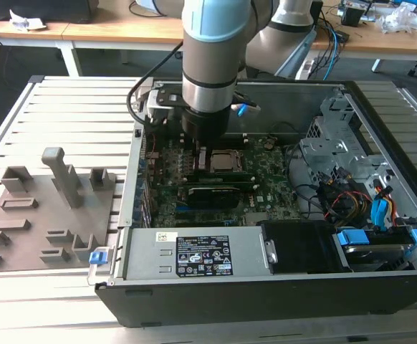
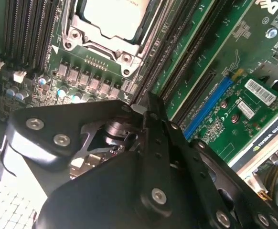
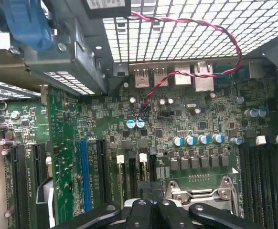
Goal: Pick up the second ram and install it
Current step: 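Press down the second ram until it locks into place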
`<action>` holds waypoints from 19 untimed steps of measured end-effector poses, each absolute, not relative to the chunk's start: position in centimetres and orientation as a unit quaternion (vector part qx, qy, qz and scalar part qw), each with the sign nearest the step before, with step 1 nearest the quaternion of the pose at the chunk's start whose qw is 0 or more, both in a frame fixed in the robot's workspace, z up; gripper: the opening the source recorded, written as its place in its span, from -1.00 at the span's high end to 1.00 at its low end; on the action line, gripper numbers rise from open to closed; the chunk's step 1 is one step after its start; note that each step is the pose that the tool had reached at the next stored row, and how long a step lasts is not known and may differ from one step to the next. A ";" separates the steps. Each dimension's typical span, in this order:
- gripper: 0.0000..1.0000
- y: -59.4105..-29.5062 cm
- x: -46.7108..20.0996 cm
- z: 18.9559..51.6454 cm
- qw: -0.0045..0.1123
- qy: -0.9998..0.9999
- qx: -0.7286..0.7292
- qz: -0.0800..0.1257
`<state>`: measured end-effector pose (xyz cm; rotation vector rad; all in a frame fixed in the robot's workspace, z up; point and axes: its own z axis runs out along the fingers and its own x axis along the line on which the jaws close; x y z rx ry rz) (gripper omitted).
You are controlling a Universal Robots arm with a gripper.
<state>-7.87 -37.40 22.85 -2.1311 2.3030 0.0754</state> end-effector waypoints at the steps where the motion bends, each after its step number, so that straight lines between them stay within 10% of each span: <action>1: 0.79 -37.4 -7.9 23.0 0.002 0.734 -0.679 0.024; 19: 0.79 -37.3 -4.4 28.0 -0.005 0.734 -0.679 0.030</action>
